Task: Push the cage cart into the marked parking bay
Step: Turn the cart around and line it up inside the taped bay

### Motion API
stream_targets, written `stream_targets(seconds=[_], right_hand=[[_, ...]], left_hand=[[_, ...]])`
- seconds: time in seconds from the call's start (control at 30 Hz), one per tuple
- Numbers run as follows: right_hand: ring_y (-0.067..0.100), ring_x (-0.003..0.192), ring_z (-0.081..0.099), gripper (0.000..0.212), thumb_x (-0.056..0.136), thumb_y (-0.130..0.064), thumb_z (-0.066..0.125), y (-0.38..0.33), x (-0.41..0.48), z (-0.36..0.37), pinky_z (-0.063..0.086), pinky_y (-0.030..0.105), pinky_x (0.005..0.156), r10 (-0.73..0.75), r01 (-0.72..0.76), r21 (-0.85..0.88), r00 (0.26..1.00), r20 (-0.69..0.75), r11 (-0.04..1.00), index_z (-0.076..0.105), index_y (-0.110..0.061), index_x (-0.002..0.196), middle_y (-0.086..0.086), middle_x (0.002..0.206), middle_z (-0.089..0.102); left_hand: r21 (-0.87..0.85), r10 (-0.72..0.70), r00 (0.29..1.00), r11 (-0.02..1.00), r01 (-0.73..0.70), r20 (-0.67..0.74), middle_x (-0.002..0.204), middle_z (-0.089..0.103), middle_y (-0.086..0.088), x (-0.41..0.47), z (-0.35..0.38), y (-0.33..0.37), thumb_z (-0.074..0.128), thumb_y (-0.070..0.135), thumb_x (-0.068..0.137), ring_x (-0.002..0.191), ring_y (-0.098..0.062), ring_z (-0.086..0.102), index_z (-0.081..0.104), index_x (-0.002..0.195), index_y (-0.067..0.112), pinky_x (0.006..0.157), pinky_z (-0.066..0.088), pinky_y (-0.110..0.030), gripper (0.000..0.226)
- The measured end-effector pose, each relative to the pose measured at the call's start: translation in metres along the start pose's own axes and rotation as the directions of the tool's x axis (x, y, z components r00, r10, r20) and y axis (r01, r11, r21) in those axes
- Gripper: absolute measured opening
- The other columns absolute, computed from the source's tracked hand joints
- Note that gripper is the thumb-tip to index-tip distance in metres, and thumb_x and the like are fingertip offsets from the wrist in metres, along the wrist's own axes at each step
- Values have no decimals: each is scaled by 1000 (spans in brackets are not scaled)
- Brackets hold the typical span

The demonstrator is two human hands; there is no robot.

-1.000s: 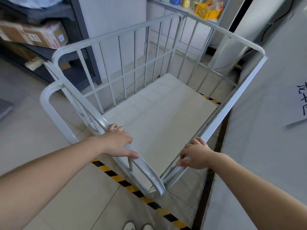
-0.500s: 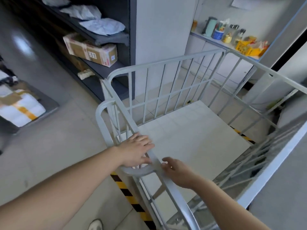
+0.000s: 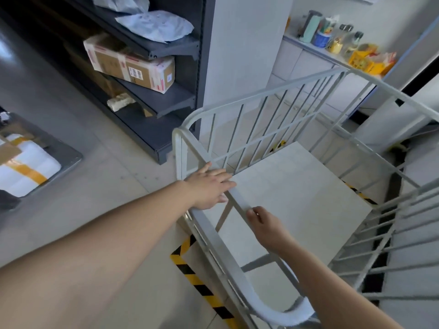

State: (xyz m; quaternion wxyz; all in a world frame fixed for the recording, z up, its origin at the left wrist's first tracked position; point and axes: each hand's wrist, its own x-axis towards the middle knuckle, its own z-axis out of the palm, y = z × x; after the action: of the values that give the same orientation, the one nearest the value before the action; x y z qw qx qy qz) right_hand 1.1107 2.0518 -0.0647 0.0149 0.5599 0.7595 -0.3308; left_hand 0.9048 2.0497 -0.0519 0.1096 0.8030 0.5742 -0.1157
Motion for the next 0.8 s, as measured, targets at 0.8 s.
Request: stream_targets(seconds=[0.8], right_hand=[[30, 85, 57, 29, 94, -26, 34, -196, 232, 5, 41, 35, 67, 50, -51, 3, 980, 192, 999, 49, -9, 76, 9, 84, 62]], left_hand=[[361, 425, 902, 832, -420, 71, 134, 52, 6, 93, -32, -273, 42, 29, 98, 143, -18, 17, 54, 119, 19, 117, 11, -44, 26]])
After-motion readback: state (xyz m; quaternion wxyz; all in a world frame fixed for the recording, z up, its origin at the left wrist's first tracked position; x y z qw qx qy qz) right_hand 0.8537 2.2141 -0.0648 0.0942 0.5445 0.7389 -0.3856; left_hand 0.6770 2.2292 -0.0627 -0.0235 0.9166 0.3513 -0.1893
